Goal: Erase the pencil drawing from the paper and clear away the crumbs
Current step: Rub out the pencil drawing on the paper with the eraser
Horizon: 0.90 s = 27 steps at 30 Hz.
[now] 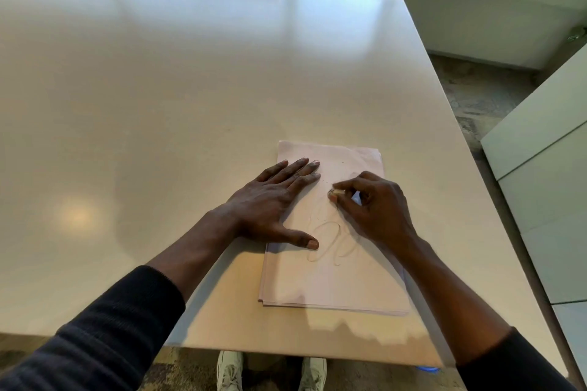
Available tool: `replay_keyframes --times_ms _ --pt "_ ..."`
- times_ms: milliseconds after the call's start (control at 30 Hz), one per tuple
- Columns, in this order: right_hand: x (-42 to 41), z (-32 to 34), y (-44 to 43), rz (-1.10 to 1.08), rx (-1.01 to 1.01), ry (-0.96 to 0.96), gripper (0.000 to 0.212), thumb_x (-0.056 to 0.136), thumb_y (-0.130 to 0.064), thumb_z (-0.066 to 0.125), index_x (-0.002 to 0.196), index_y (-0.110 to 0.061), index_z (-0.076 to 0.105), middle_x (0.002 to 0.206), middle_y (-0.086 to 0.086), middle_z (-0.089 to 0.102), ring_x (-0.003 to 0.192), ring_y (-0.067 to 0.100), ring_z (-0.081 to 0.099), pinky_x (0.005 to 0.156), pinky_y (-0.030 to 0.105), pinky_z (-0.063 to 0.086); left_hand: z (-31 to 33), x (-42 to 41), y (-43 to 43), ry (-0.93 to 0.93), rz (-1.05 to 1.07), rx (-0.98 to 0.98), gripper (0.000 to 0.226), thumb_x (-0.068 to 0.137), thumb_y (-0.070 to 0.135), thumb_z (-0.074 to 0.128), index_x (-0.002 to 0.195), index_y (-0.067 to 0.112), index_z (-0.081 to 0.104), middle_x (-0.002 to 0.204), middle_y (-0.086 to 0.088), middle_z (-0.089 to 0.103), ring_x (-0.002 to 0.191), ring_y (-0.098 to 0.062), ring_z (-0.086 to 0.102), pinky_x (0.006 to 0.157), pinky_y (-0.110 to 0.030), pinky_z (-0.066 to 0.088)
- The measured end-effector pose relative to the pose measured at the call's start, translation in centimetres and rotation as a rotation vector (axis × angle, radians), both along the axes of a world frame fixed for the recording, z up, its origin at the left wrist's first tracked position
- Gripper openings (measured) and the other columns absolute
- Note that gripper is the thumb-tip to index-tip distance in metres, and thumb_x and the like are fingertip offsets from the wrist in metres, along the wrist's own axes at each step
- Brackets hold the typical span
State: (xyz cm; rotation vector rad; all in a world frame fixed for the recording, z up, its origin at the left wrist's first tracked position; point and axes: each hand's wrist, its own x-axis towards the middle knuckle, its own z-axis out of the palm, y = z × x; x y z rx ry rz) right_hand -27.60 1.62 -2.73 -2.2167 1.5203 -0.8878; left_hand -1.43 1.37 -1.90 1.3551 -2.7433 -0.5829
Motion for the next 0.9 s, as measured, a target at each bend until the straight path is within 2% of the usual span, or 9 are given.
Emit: replay_keyframes --times_ms 100,167,267,333,500,667,733,833,900 --pt "-0.1 0.2 -0.5 -0.097 -0.01 -0.026 0.018 0.092 -0.03 0.084 0.108 -0.021 0.085 0.096 -0.009 0.077 0.072 -0.003 0.064 0.063 0.019 0.051 -0.1 0.0 0.0 0.001 0.003 -0.01 0.131 0.077 0.097 0.055 0.17 0.029 -0.007 0.176 0.014 -0.024 0.157 0.0 -0.03 0.134 -0.038 -0.01" --pt "0.5 0.0 0.2 -0.041 -0.006 -0.028 0.019 0.093 -0.03 0.083 0.109 -0.02 0.084 0.096 -0.009 0.076 0.073 0.001 0.065 0.064 0.023 0.055 -0.1 0.0 0.0 0.006 0.004 -0.001 0.131 0.076 0.097 0.055 0.17 0.029 -0.007 0.175 0.014 -0.024 0.157 -0.001 -0.031 0.133 -0.038 -0.01" --pt "1.3 -0.5 1.7 0.116 0.031 -0.022 0.021 0.094 -0.033 0.082 0.112 -0.022 0.082 0.096 -0.012 0.071 0.069 -0.001 0.062 0.063 0.014 0.049 -0.3 0.1 -0.1 0.012 -0.002 0.004 0.132 0.076 0.096 0.055 0.171 0.028 -0.008 0.175 0.013 -0.025 0.157 -0.002 -0.032 0.133 -0.037 -0.013" --pt "1.3 -0.5 1.6 0.132 0.036 -0.009 0.022 0.094 -0.037 0.081 0.112 -0.024 0.082 0.095 -0.014 0.07 0.07 -0.004 0.06 0.063 0.011 0.047 -0.3 0.1 -0.1 0.014 -0.002 0.003 0.131 0.077 0.095 0.056 0.171 0.028 -0.007 0.175 0.013 -0.025 0.157 -0.002 -0.032 0.132 -0.035 -0.014" --pt "0.8 -0.2 -0.1 -0.062 -0.006 -0.019 0.019 0.094 -0.036 0.082 0.109 -0.025 0.084 0.097 -0.012 0.074 0.072 -0.001 0.063 0.063 0.026 0.055 -0.2 0.0 -0.2 0.017 0.008 0.01 0.132 0.075 0.097 0.054 0.171 0.029 -0.007 0.175 0.014 -0.024 0.156 0.0 -0.032 0.132 -0.035 -0.013" --pt "2.0 -0.4 1.6 0.165 0.019 -0.001 0.023 0.096 -0.034 0.081 0.114 -0.02 0.082 0.095 -0.009 0.071 0.071 -0.001 0.061 0.063 0.018 0.049 -0.3 0.0 -0.2 0.011 0.001 0.015 0.133 0.076 0.096 0.057 0.171 0.027 -0.006 0.176 0.013 -0.024 0.158 -0.003 -0.031 0.134 -0.04 -0.009" --pt "1.6 -0.2 1.1 0.17 0.027 0.015 0.024 0.095 -0.038 0.08 0.114 -0.023 0.082 0.095 -0.01 0.071 0.071 0.001 0.062 0.062 0.023 0.053 -0.4 0.0 -0.2 0.016 0.003 0.014 0.133 0.075 0.096 0.056 0.171 0.027 -0.006 0.176 0.012 -0.023 0.158 -0.003 -0.03 0.134 -0.042 -0.008" --pt "0.9 -0.1 -0.6 0.013 0.0 0.017 0.021 0.096 -0.041 0.078 0.111 -0.027 0.082 0.097 -0.012 0.073 0.073 0.003 0.065 0.064 0.037 0.06 -0.2 0.0 -0.2 0.016 0.007 0.016 0.133 0.074 0.097 0.055 0.171 0.027 -0.005 0.176 0.013 -0.022 0.158 -0.002 -0.03 0.134 -0.041 -0.007" --pt "0.9 -0.2 -0.9 -0.045 -0.02 0.017 0.019 0.095 -0.038 0.079 0.11 -0.027 0.083 0.097 -0.011 0.074 0.074 0.005 0.066 0.066 0.04 0.06 0.0 0.0 -0.1 0.015 0.006 0.021 0.133 0.074 0.096 0.056 0.171 0.028 -0.005 0.176 0.014 -0.022 0.157 -0.001 -0.03 0.134 -0.04 -0.009"
